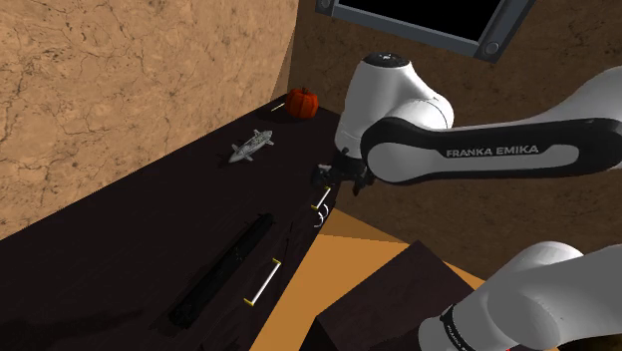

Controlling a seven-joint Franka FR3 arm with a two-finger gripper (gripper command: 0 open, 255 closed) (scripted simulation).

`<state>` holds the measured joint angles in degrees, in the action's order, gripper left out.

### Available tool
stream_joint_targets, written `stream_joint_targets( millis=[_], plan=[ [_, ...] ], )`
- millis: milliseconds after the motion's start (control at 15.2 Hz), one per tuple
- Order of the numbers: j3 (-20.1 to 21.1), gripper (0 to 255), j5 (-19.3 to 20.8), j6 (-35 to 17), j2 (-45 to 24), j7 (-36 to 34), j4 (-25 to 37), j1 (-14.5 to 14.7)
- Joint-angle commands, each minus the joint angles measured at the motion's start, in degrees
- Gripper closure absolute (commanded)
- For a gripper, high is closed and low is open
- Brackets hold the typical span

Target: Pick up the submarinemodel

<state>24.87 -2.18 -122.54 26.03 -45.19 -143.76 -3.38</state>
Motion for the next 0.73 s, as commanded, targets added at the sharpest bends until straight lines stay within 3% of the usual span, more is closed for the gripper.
stream_joint_targets(
  millis=[0,330,660],
  plan=[
    [2.65,0,0.35,-2.89,-4.21,-4.97,0.81,-0.79],
    [8.47,0,4.77,-9.08,-15.97,-17.96,4.42,-3.35],
    [11.36,0,14.44,-13.12,-29.81,-33.34,10.42,-4.14]
  ],
)
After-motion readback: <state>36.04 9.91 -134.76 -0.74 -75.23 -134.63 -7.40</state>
